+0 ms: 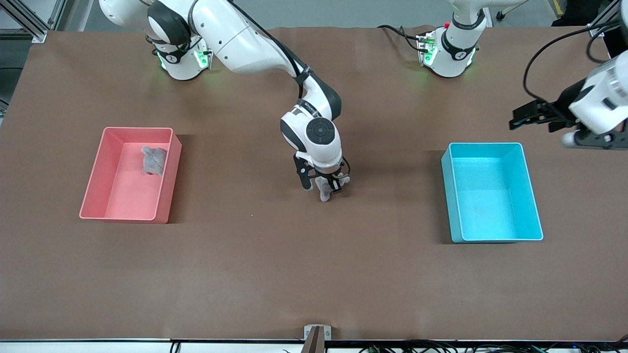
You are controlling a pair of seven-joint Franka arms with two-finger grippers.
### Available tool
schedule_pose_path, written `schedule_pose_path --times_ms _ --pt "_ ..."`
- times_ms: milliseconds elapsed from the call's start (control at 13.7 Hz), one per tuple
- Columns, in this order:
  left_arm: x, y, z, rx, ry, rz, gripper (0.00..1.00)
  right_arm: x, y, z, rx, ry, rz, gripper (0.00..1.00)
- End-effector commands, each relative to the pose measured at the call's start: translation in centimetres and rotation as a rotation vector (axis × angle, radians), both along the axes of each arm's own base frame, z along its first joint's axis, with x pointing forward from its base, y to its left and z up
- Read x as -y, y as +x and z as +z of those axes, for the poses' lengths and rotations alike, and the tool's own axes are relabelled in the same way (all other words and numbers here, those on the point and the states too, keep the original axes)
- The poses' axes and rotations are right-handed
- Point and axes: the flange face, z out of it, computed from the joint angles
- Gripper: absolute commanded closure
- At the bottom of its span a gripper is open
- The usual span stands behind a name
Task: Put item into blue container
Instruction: 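Set the plush on the table with the right gripper while the left gripper approaches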
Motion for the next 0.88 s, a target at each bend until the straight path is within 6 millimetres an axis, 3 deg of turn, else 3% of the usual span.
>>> schedule_pose_path --times_ms 0,219,365,584,803 --pt "2.8 1.2 -2.5 -0.02 -0.016 -0.018 0.0 0.2 0.7 0.1 0.035 -0.032 0.016 0.0" --pt "7.2 2.9 -5.9 -0.02 -0.017 0.022 0.0 1.2 2.1 2.4 0.046 -0.028 0.06 0.0" --pt "9.8 3.6 -8.3 -0.03 -0.013 0.035 0.0 3.0 2.9 3.5 -0.009 -0.07 0.109 0.0" --pt "13.5 4.4 -11.5 -0.022 -0.019 0.031 0.0 6.1 5.4 8.5 -0.026 -0.07 0.165 0.0" --pt "17.7 4.8 -14.7 0.026 -0.031 0.056 0.0 11.5 7.7 13.9 -0.072 -0.088 0.362 0.0"
